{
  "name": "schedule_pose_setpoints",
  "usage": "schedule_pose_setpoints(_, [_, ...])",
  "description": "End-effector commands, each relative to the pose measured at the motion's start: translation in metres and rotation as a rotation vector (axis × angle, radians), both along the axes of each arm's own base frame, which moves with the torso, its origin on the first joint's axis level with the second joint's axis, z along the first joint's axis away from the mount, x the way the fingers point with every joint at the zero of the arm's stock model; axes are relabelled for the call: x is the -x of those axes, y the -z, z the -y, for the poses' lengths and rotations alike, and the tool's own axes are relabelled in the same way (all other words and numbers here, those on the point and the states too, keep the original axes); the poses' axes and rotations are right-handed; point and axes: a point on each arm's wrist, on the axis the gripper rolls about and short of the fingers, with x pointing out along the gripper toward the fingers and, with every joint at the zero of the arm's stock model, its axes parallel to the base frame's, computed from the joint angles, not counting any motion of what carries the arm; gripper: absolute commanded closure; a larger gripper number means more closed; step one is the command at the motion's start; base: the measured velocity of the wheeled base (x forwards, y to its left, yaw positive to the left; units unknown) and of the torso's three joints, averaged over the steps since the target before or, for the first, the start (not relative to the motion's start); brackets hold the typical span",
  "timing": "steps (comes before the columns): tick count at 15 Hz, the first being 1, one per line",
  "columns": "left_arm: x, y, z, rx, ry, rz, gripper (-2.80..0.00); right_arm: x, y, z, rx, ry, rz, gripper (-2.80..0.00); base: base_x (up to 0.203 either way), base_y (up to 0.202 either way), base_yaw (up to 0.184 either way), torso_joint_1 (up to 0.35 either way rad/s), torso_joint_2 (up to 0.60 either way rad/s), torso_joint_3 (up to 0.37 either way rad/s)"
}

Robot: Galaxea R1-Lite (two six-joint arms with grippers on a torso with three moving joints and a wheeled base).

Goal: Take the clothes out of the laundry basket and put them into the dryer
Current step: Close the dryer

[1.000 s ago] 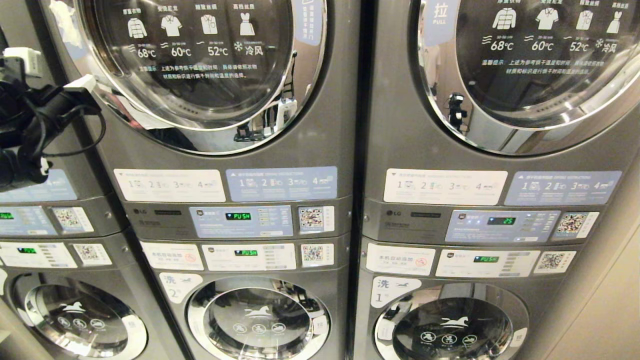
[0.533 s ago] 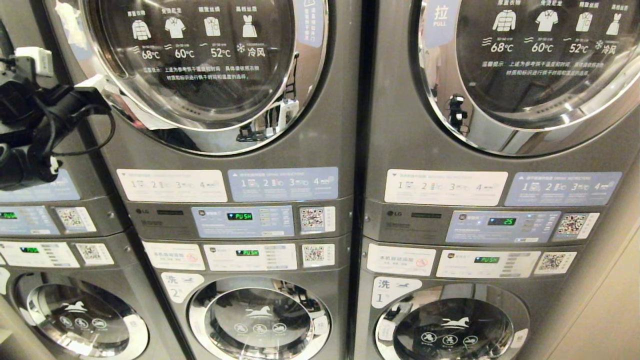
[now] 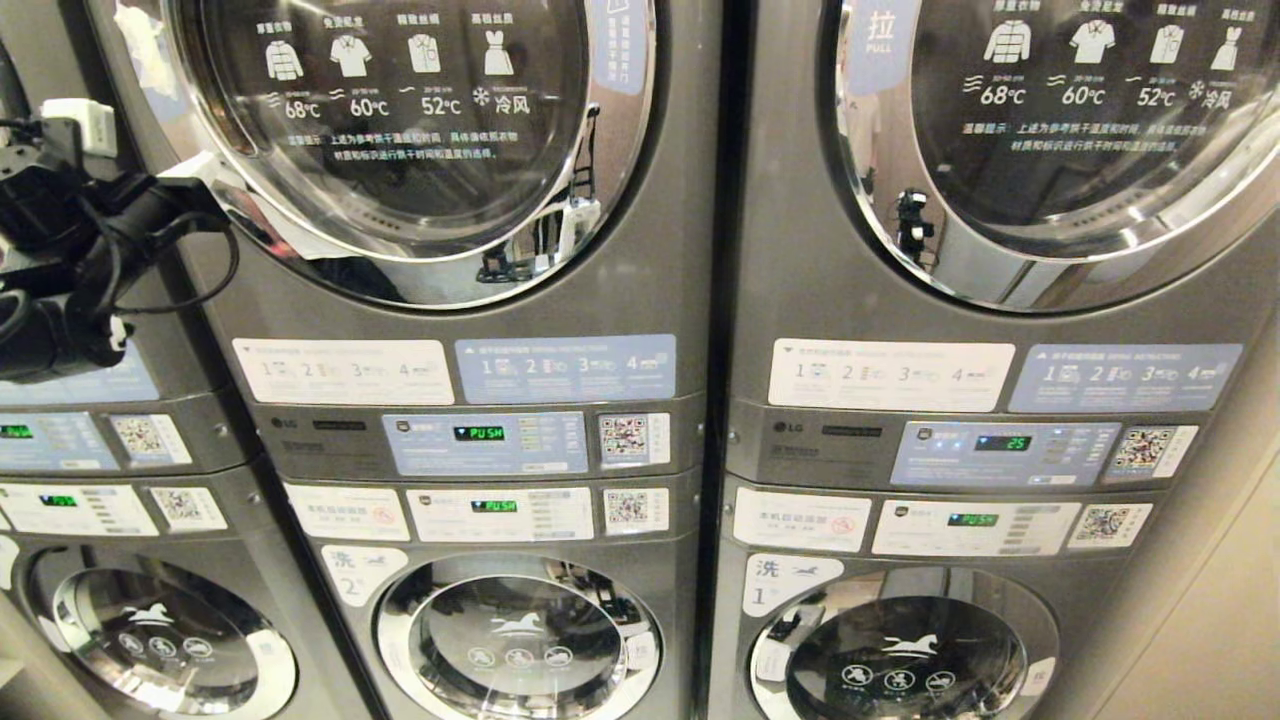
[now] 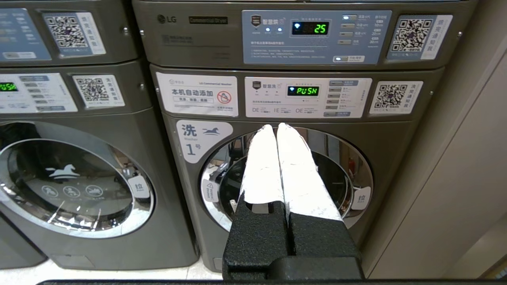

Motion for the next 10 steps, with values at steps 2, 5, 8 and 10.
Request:
schedule_pose_setpoints(2, [0.001, -0.001, -0.001, -0.007, -0.013, 0.009, 0.0, 0.0, 0.0, 0.0, 0.001, 0.0, 0.0, 0.0, 0.0, 0.0, 0.0, 0.0, 0.0, 0.0])
schedule_pose_setpoints(5, [0.028, -0.045, -0.004, -0.022, -0.086, 0.143, 0.0, 0.0, 0.0, 0.0, 0.001, -0.001, 0.0, 0.0, 0.0, 0.0, 0.0, 0.0, 0.0, 0.0])
schedule_pose_setpoints(8, [0.074, -0.096, -0.02, -0.029, -0.215, 0.274, 0.0, 0.0, 0.0, 0.0, 0.001, -0.001, 0.0, 0.0, 0.0, 0.0, 0.0, 0.008, 0.0, -0.001])
schedule_pose_setpoints(10, [0.111, -0.131, -0.021, -0.04, -0.273, 0.35, 0.0, 0.0, 0.0, 0.0, 0.001, 0.001, 0.0, 0.0, 0.0, 0.0, 0.0, 0.004, 0.01, 0.003])
